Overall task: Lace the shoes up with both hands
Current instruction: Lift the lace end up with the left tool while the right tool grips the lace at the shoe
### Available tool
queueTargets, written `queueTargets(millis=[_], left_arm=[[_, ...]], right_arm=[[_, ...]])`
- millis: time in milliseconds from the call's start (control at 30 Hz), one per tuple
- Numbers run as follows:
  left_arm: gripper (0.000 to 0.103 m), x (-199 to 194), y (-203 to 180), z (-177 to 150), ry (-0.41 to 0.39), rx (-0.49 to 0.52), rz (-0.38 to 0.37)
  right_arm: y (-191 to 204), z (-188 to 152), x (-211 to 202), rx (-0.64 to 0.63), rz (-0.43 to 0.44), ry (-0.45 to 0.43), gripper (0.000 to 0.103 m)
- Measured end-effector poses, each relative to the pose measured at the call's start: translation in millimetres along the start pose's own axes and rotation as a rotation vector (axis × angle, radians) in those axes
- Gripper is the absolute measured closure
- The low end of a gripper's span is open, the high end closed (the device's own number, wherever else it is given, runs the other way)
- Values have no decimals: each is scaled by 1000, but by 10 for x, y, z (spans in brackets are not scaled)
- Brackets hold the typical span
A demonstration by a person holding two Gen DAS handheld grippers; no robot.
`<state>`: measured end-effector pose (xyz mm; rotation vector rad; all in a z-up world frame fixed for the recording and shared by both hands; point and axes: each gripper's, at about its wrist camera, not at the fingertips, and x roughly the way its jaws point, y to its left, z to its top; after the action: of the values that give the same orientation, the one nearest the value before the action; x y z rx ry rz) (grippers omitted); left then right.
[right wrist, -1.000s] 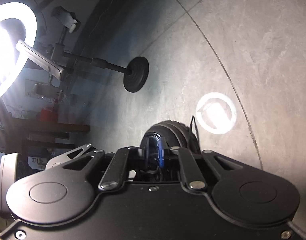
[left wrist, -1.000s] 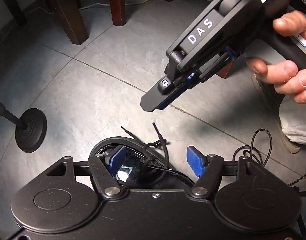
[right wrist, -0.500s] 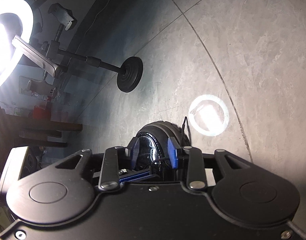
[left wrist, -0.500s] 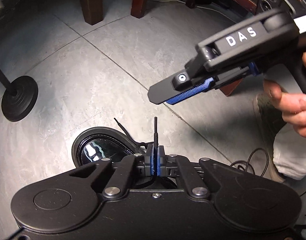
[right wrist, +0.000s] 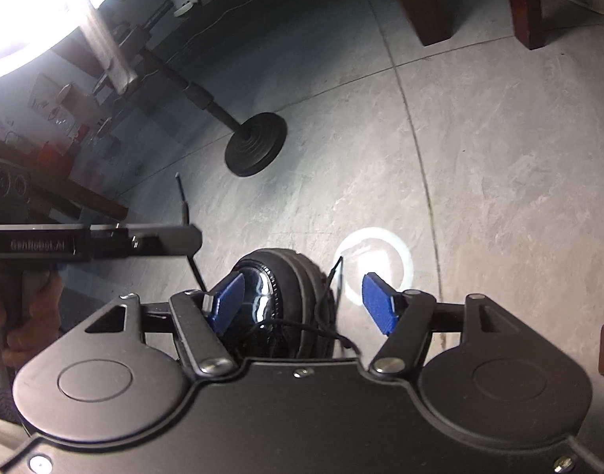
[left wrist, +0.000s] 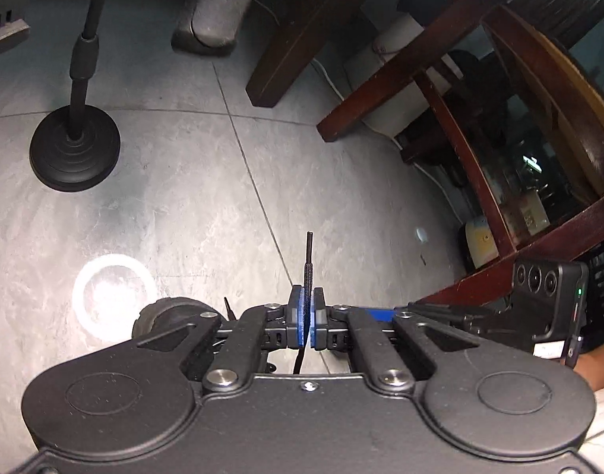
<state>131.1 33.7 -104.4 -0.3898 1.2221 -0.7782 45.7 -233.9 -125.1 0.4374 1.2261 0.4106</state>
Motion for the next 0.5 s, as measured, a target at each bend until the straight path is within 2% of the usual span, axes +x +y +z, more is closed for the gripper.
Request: queueTargets(millis=[133,300,333,367,433,500], left_arm=[[100,-39,-101,76,-30,18,-39],[100,-96,-229,107,-71,47,-59],[100,-99,-241,111,-72,50,-59],[100,-103,-248,105,-78,51,-54],[100,-110,-242,87,-86,44,-56],[100,-134,-241,78,-102,44,-60]], right_arm=[[278,-22,23,-150,75,-6,32],[363,21,77,-164,102,-28,34],[381,30,88,-166,107,-33,51],[396,39,98,-169,112,-37,74],[355,83,92,-154,115,-43,99],[345,98,55,-156,117,-63,100]])
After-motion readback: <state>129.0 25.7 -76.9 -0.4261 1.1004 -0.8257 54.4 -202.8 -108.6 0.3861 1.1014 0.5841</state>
